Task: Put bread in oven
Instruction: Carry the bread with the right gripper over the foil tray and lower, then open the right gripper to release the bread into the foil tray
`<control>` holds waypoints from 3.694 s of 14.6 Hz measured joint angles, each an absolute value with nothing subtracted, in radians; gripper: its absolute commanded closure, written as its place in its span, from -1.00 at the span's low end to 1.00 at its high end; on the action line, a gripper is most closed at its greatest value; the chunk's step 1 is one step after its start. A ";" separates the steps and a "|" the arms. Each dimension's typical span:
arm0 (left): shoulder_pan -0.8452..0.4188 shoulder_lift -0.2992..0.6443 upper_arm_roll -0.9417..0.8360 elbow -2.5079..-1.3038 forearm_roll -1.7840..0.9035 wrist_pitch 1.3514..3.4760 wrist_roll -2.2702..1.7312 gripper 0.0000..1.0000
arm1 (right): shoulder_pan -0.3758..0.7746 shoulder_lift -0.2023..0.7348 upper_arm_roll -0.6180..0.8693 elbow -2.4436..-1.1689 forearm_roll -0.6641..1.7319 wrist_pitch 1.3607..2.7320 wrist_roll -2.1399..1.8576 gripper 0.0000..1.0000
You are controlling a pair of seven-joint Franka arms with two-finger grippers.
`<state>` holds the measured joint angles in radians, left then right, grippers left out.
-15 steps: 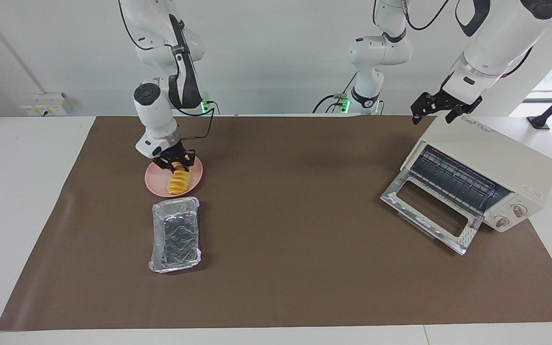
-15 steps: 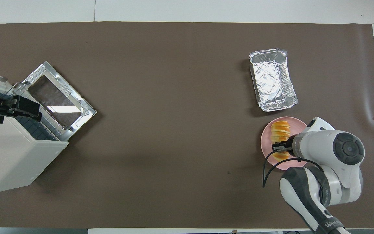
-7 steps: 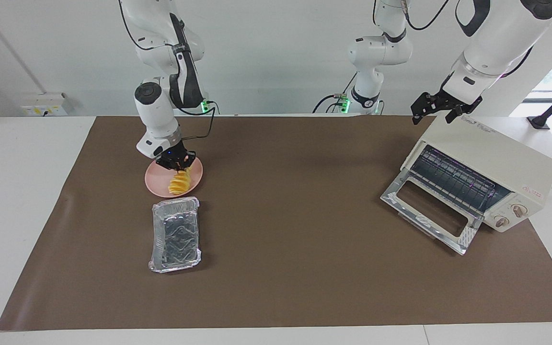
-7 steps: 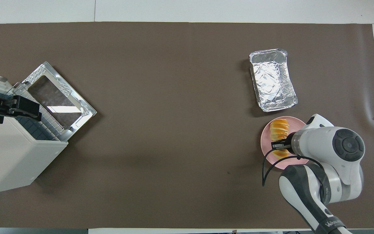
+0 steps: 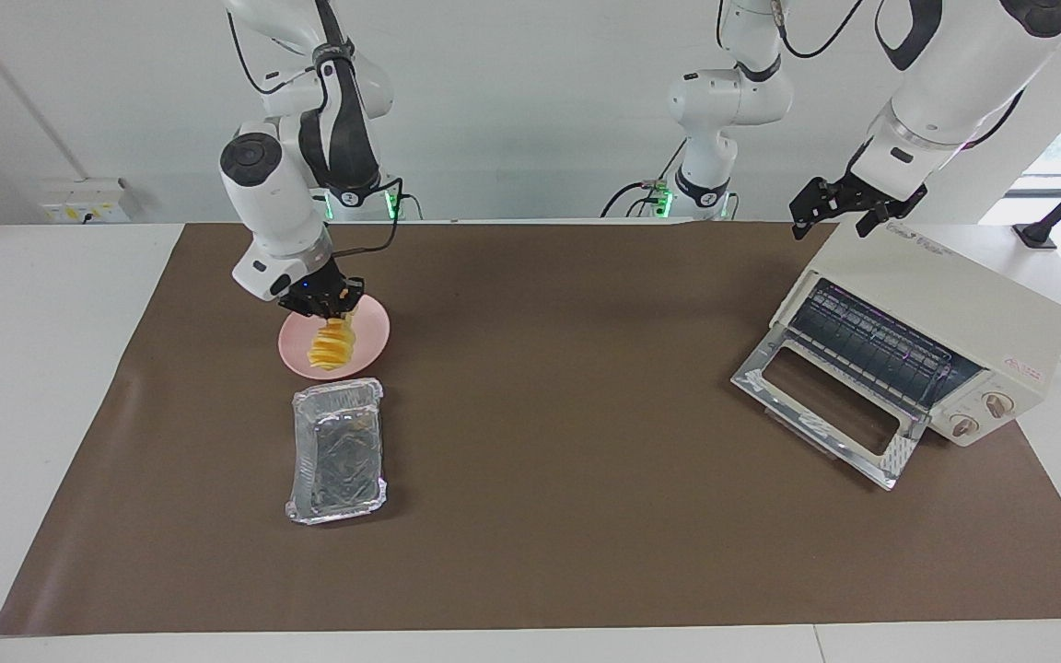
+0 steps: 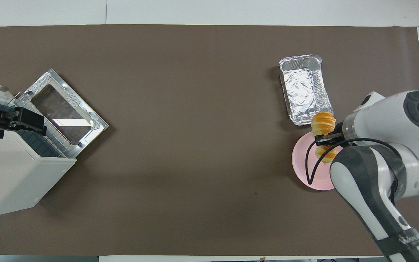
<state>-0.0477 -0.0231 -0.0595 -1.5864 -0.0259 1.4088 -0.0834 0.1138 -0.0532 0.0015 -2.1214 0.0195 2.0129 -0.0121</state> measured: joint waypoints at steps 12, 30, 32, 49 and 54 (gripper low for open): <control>-0.048 -0.023 -0.060 -1.586 -0.026 1.409 -0.083 -1.00 | 0.108 0.355 0.000 -1.589 0.021 1.935 -0.069 1.00; -0.048 -0.023 -0.060 -1.586 -0.026 1.409 -0.083 -1.00 | 0.108 0.516 0.000 -1.649 0.043 2.161 -0.239 -1.00; -0.048 -0.023 -0.060 -1.586 -0.026 1.409 -0.083 -1.00 | 0.104 0.509 -0.001 -1.641 0.043 2.134 -0.239 -1.00; -0.048 -0.023 -0.060 -1.586 -0.026 1.409 -0.083 -1.00 | 0.021 0.530 -0.011 -1.615 -0.027 2.226 -0.290 -0.62; -0.048 -0.023 -0.060 -1.586 -0.026 1.409 -0.083 -1.00 | 0.023 0.532 -0.008 -1.635 -0.027 2.255 -0.291 1.00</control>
<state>-0.0477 -0.0231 -0.0595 -1.5864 -0.0259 1.4088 -0.0834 0.0232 0.5317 -0.0084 -1.6350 -0.0267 2.2551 -0.2909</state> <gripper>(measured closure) 0.000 0.388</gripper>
